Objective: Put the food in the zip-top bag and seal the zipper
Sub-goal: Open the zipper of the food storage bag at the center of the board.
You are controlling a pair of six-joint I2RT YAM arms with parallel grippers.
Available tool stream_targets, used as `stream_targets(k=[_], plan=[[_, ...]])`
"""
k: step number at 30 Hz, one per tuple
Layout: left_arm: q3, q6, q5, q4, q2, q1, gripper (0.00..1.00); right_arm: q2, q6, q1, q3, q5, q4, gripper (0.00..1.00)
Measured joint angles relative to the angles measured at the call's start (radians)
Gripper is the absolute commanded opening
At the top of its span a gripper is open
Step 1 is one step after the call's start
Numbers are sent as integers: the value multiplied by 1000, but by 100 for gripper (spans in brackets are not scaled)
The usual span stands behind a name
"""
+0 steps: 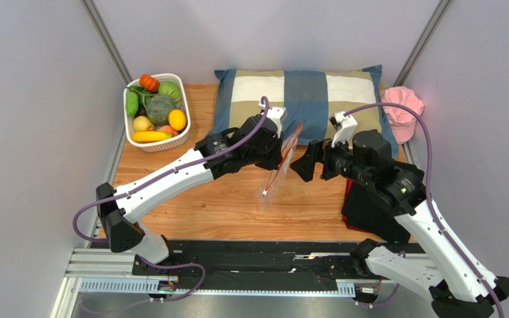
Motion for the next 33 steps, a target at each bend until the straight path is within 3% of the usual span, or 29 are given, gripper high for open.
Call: stream_targets(k=[9, 20, 23, 24, 30, 33], plan=[[0, -42, -5, 30, 16, -2, 0, 94, 415, -173, 0, -96, 8, 71], [-12, -42, -2, 56, 16, -5, 0, 196, 643, -187, -36, -194, 121, 61], [-16, -42, 6, 69, 16, -10, 0, 199, 660, -187, -57, -204, 152, 40], [-19, -42, 10, 75, 16, -12, 0, 201, 662, -187, -66, -208, 158, 28], [-58, -42, 21, 80, 14, -15, 0, 209, 677, -187, -128, -216, 177, 5], [-77, -42, 18, 87, 0, -14, 0, 209, 666, -188, -142, -213, 148, 0]])
